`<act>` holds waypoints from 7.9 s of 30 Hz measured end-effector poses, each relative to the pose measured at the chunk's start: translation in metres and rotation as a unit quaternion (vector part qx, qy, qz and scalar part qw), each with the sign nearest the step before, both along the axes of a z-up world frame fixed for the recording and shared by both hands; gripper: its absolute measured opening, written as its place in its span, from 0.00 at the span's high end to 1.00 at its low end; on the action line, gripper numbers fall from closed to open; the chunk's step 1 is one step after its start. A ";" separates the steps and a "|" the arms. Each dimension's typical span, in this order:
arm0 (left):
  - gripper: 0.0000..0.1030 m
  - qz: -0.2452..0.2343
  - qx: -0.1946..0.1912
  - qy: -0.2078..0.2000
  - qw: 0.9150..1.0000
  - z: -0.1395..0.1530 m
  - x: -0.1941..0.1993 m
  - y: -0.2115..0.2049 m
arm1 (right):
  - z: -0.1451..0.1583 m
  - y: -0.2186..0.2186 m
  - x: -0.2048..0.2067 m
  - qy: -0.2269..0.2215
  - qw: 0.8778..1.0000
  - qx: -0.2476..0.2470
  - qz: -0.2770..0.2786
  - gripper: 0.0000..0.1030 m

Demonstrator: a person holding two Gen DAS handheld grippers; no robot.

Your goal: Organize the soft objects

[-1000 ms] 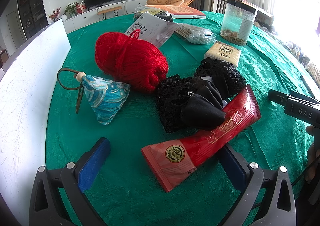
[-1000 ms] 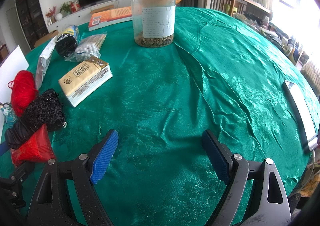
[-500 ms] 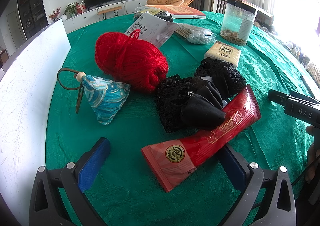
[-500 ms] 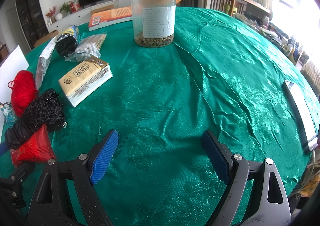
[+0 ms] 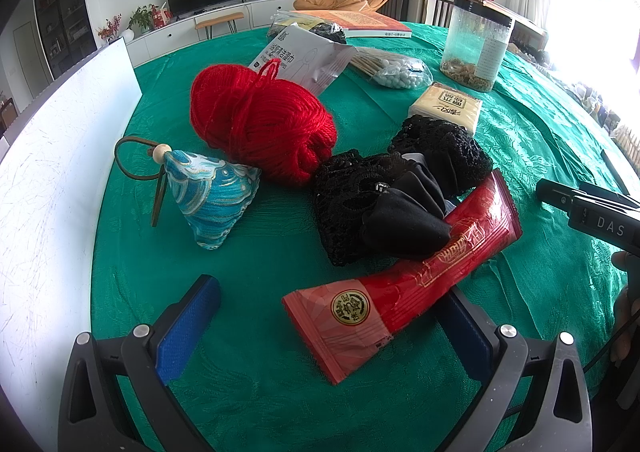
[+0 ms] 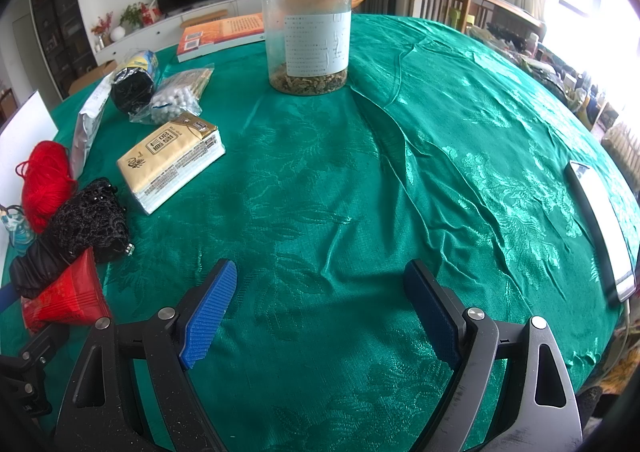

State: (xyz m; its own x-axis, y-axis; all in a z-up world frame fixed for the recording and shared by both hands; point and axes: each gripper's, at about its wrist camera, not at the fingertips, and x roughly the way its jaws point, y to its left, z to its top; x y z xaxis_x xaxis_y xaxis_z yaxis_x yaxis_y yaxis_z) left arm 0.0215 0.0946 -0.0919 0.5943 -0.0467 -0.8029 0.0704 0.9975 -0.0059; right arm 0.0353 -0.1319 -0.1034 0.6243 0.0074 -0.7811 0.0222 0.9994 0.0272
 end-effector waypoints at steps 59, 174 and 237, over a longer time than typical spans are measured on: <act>0.27 -0.152 0.103 0.092 0.979 0.018 0.157 -0.128 | 0.004 -0.120 0.015 -0.047 0.927 0.372 -0.014 0.83; 0.00 -0.046 0.002 0.005 0.999 0.000 -0.003 -0.018 | 0.000 -0.016 0.008 -0.015 1.000 0.004 -0.027 0.16; 0.00 -0.039 0.000 -0.007 0.999 -0.001 -0.005 -0.018 | -0.001 -0.059 0.022 0.016 0.999 0.000 -0.029 0.17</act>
